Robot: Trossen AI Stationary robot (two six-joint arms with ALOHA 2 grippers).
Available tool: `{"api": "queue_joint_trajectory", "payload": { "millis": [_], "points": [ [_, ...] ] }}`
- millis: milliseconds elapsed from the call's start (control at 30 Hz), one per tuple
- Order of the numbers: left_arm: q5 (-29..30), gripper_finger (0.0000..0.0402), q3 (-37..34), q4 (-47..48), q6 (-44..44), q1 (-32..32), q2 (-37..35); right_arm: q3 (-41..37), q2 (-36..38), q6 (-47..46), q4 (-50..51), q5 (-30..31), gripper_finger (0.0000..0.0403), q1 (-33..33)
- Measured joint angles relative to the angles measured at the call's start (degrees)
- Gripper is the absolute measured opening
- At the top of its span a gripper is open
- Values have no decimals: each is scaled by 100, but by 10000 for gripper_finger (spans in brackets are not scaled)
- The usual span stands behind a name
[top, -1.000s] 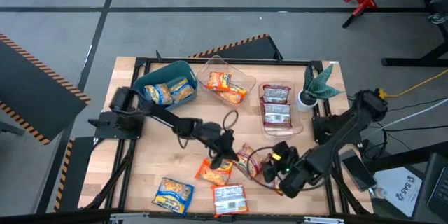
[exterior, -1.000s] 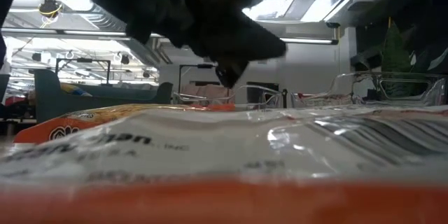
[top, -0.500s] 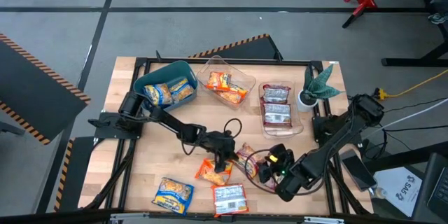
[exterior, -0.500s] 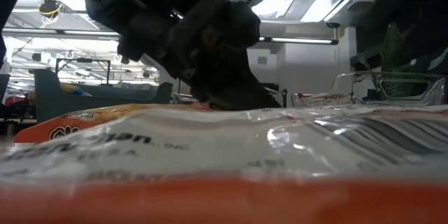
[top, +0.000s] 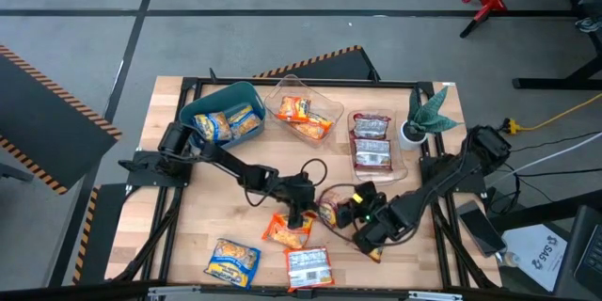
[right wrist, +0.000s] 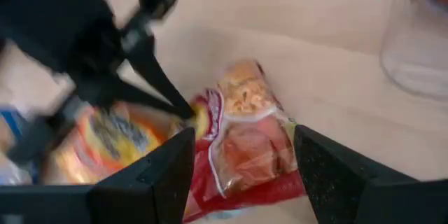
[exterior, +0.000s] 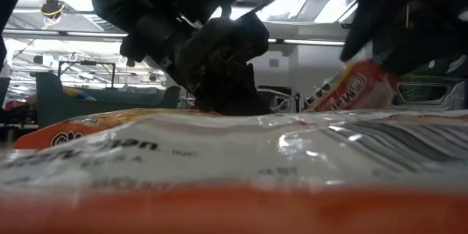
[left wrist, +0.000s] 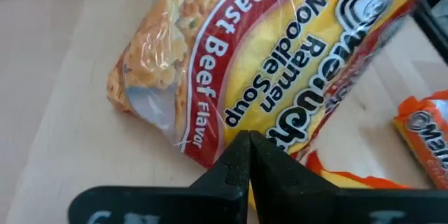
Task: Sort Maruchan noodles
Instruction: Put the red noodle pack into the right transparent bin
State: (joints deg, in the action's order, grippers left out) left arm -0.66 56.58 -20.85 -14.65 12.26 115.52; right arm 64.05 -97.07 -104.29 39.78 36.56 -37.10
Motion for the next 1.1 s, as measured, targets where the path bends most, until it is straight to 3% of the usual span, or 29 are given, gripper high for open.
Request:
{"api": "queue_joint_trajectory", "payload": {
  "millis": [133,267,400,467,600,833,967,1100],
  "points": [
    [72,0,-27,203,-13,-22,46,2,116,-432,113,409,227,101],
    [128,0,-24,245,-9,-16,33,2,215,-812,249,278,227,146],
    [137,0,-24,226,6,-15,33,0,233,-446,-149,450,227,64],
    [138,0,-24,226,9,-14,33,9,233,547,-512,736,227,12],
    [130,0,-24,234,26,-16,33,200,241,3166,-475,706,227,43],
    [124,0,-24,238,28,-16,33,801,244,8450,-17,-534,227,147],
    [126,0,-24,239,26,-39,33,929,243,10038,-114,-1595,227,515],
    [117,0,-24,239,-5,-68,33,929,233,10685,-91,-1980,227,831]
  ]
}}
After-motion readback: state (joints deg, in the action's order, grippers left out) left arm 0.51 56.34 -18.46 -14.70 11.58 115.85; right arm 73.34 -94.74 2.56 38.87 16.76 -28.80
